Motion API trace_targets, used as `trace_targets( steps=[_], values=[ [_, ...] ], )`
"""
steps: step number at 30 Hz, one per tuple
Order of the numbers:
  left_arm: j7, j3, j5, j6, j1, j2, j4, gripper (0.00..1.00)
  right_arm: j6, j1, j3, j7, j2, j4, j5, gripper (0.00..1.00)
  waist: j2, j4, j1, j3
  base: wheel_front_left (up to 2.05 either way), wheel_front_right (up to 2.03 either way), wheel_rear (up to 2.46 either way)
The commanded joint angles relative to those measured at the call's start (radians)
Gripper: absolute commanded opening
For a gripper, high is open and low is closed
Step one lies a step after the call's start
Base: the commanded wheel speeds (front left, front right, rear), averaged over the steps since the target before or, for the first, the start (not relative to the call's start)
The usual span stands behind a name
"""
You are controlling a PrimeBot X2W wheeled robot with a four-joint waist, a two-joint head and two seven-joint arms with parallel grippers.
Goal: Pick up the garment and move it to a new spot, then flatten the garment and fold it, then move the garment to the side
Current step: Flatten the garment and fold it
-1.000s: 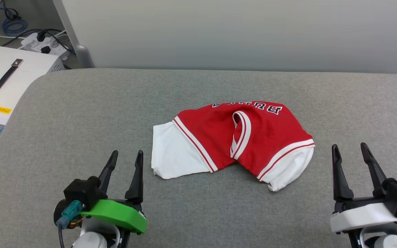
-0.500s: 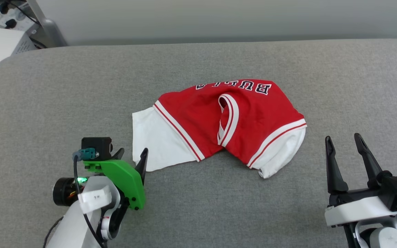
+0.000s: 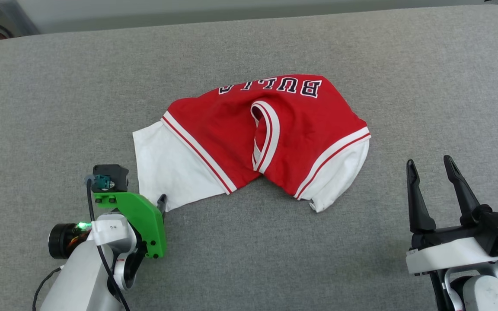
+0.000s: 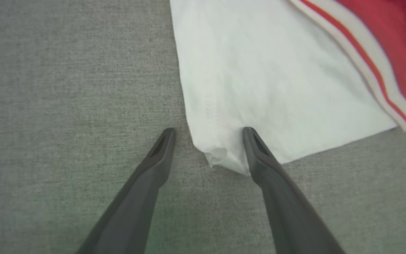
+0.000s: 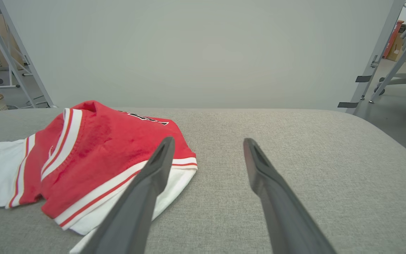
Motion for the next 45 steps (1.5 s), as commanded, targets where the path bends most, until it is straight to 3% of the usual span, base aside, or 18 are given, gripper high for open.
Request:
trace_targets(
  steps=[1,2,10,18,24,25,26,28,29,37,41,45],
  values=[
    [0.023,-0.02,-0.003,-0.01,0.008,-0.005,0.033,0.23,-0.001,-0.017,-0.005,-0.002,-0.002,-0.001,0.004,1.0,0.0,0.001,0.0001,0.003,0.0,0.0,0.0],
    [0.021,-0.023,-0.005,-0.012,0.009,-0.007,0.035,0.0,-0.001,-0.018,-0.006,-0.002,-0.002,0.001,0.003,1.0,0.0,0.005,0.0001,-0.001,0.0,0.0,0.0],
    [-0.047,0.005,-0.036,-0.004,0.059,-0.02,0.002,0.0,-0.001,-0.005,-0.021,-0.002,-0.002,0.024,-0.007,1.0,0.0,0.061,0.0001,-0.068,0.0,0.0,0.0],
    [-0.126,0.093,-0.046,0.047,0.153,0.033,-0.107,0.0,-0.001,0.024,-0.037,-0.002,-0.002,0.046,-0.007,1.0,0.0,0.124,0.0001,-0.13,0.0,0.0,0.0],
    [-0.187,0.111,-0.035,0.031,0.149,0.062,-0.104,0.0,-0.001,0.033,-0.039,-0.002,-0.002,0.066,-0.013,1.0,0.0,0.141,0.0001,-0.149,0.0,0.0,0.0],
    [-0.206,0.109,-0.028,0.029,0.14,0.063,-0.089,0.84,-0.001,0.034,-0.041,-0.002,-0.002,0.072,-0.015,1.0,0.0,0.142,0.0001,-0.151,0.0,0.0,0.0],
    [-0.229,0.107,-0.02,0.026,0.131,0.062,-0.071,1.0,-0.001,0.034,-0.042,-0.002,-0.002,0.077,-0.017,1.0,0.0,0.143,0.0001,-0.152,0.0,0.0,0.0],
    [-0.275,0.097,0.003,0.021,0.114,0.064,-0.038,1.0,-0.001,0.033,-0.043,-0.002,-0.002,0.084,-0.019,1.0,0.0,0.144,0.0001,-0.154,0.0,0.0,0.0],
    [-0.35,0.088,0.002,-0.005,0.096,0.042,-0.011,1.0,-0.001,0.033,-0.048,-0.002,-0.002,0.092,-0.02,1.0,0.0,0.148,0.0001,-0.158,0.0,0.0,0.0],
    [-0.563,0.02,0.036,-0.107,0.09,0.011,-0.032,1.0,-0.001,0.036,-0.084,0.04,-0.003,0.102,-0.03,1.0,0.0,0.186,0.0001,-0.177,0.0,0.0,0.0],
    [-0.642,-0.01,0.062,-0.124,0.103,-0.001,-0.075,1.0,-0.001,0.031,-0.081,0.206,-0.028,0.095,-0.019,1.0,0.0,0.219,0.0001,-0.185,0.0,0.0,0.0],
    [-0.666,-0.036,0.081,-0.128,0.113,-0.009,-0.111,1.0,-0.001,0.011,-0.037,0.465,-0.081,0.077,0.014,1.0,0.0,0.255,0.0001,-0.184,0.0,0.0,0.0]
  ],
)
